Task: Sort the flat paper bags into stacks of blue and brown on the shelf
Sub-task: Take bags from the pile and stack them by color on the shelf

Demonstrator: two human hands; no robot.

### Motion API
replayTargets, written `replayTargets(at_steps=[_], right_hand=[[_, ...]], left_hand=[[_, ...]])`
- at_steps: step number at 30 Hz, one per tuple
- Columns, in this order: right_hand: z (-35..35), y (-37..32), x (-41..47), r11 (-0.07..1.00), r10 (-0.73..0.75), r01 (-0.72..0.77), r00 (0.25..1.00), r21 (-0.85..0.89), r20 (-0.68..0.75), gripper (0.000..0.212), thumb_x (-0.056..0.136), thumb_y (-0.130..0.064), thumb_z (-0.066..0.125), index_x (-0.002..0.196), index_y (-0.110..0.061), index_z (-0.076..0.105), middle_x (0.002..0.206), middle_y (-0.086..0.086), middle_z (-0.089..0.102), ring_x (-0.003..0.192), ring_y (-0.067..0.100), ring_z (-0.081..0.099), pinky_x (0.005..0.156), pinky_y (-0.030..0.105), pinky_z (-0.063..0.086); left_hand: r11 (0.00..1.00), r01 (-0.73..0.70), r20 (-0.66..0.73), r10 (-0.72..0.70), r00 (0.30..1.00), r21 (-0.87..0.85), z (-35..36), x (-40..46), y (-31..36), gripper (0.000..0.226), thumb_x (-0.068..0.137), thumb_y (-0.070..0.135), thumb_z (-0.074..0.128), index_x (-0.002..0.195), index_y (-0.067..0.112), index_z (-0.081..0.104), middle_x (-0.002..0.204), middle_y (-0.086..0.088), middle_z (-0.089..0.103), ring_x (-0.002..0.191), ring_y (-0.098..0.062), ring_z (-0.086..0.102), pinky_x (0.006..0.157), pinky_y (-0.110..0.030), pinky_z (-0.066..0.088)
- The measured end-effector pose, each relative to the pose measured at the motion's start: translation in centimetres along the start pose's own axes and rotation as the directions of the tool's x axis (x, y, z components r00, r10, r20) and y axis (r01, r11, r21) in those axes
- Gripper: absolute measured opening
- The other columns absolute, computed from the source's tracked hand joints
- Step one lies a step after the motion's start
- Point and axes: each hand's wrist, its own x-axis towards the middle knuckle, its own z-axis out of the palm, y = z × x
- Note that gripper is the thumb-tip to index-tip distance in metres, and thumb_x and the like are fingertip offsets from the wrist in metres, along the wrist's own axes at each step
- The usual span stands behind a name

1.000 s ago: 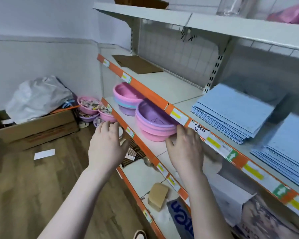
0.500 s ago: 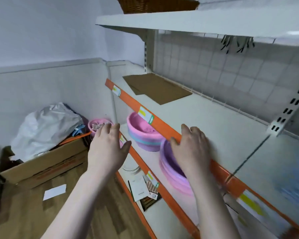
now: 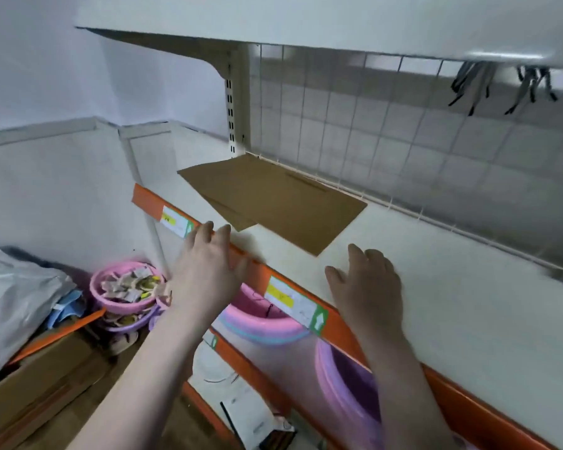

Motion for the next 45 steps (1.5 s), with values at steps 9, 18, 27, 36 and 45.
replayTargets(at_steps=[9,18,27,36,45], right_hand=[[4.3,-8.1,4.7,0.948,0.297,-0.287,0.953,-0.137,0.058,0.052,0.092,-0.044,0.046,0.133,-0.013,0.045,0.126,0.014,0.050,0.120,0.031,0.044,0.097,0.037,0.035],[5.5,-10.1,7.2,0.871,0.451,-0.421,0.890,-0.254,0.073,0.051,0.095,-0.051,0.038,0.131,-0.015,0.044,0.129,0.014,0.048,0.121,0.031,0.043,0.099,0.037,0.035],[6.8,-9.8,8.5,0.833,0.505,-0.484,0.863,-0.268,0.011,0.054,0.094,-0.052,0.039,0.133,-0.014,0.043,0.129,0.014,0.049,0.122,0.031,0.042,0.099,0.037,0.034],[6.3,-8.7,8.6,0.800,0.596,-0.599,0.799,-0.025,-0.074,0.058,0.092,-0.044,0.052,0.136,-0.009,0.041,0.128,0.018,0.049,0.119,0.035,0.041,0.100,0.038,0.031],[3.7,-5.9,6.9,0.665,0.729,-0.695,0.684,0.274,-0.035,0.050,0.088,-0.043,0.057,0.125,-0.010,0.056,0.125,0.017,0.055,0.115,0.035,0.050,0.097,0.039,0.040]], left_hand=[[0.988,-0.145,0.190,0.153,0.970,-0.054,2.8,15.0,-7.2,0.057,0.090,0.048,0.052,0.132,0.010,0.046,0.145,-0.019,0.033,0.137,-0.034,0.025,0.110,-0.039,0.024],[0.973,-0.231,0.392,0.223,0.892,-0.026,5.5,21.3,-8.0,0.066,0.091,0.059,0.039,0.138,0.012,0.036,0.149,-0.023,0.025,0.139,-0.038,0.020,0.112,-0.048,0.025],[0.977,-0.215,0.413,0.193,0.890,0.005,7.2,24.1,-7.1,0.077,0.084,0.068,0.045,0.129,0.005,0.043,0.131,-0.022,0.046,0.122,-0.038,0.041,0.099,-0.043,0.035],[0.890,0.106,0.337,0.056,0.940,-0.443,6.7,25.1,-7.5,0.070,0.082,0.037,0.070,0.136,0.008,0.037,0.131,-0.016,0.046,0.116,-0.033,0.048,0.089,-0.043,0.042],[0.622,0.246,0.333,0.026,0.942,-0.743,3.8,22.6,-7.6,0.063,0.083,0.024,0.070,0.137,0.012,0.039,0.113,0.002,0.044,0.102,-0.016,0.045,0.085,-0.034,0.041]])
